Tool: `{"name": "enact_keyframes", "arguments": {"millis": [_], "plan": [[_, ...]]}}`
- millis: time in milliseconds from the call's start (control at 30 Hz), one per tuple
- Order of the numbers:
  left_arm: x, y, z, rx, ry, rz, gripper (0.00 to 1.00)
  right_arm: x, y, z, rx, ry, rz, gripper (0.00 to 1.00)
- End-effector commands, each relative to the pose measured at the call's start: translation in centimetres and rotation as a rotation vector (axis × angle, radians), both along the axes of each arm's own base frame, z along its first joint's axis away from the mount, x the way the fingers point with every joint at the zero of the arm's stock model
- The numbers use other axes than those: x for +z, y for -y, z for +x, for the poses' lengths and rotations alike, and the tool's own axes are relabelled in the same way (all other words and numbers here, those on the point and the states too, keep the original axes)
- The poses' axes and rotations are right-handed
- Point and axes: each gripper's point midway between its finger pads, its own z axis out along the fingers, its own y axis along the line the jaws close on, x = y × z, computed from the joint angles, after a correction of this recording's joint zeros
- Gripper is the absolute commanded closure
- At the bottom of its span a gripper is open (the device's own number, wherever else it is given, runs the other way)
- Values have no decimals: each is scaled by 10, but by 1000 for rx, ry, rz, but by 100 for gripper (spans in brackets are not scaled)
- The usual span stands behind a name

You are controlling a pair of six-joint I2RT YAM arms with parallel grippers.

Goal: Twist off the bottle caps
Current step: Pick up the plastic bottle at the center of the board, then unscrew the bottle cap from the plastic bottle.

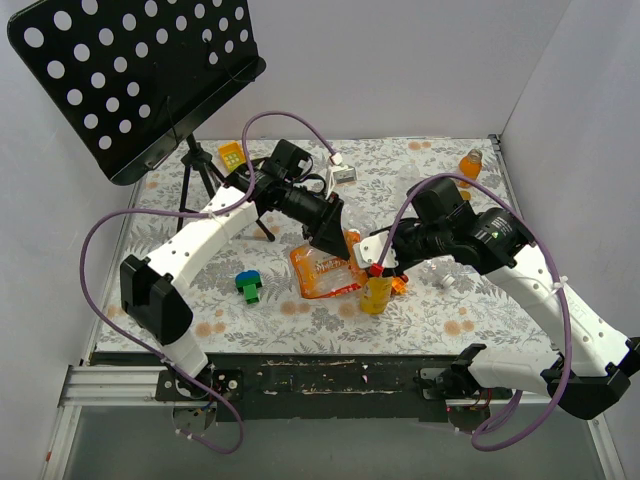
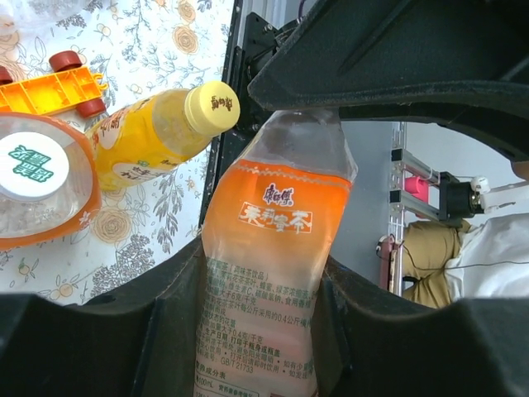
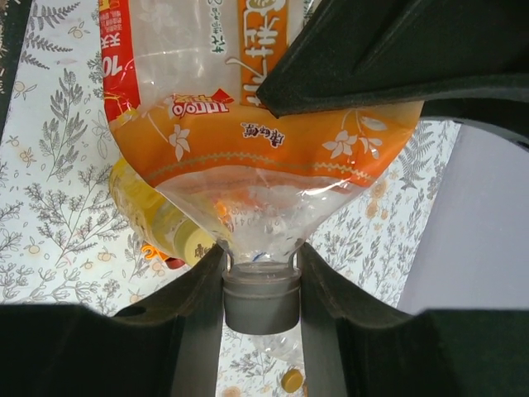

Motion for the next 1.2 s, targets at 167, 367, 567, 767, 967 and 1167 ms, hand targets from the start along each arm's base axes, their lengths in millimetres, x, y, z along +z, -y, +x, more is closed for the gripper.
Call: {"name": "enact_keyframes", "arguments": {"millis": [167,367,567,767,967,1167], "plan": [[31,-17,8,167,293,-90,100,57,-13,12,-28,103,196,13],[53,-33,-2,234,428,-169,100,83,-6,5,-49,66,301,11],[74,-58,-10,335,637,-276,100,134,11,31,-328,11,555,2],[81,-92,2,553,862,-329,100,116,-2,16,-331,-406,732,4],[76,-97,8,604,879,-332,100,108,-7,27,-351,-495,751,5],[76,-97,13,598,921,-311,100,120,-12,23,-287,-581,763,5]]}}
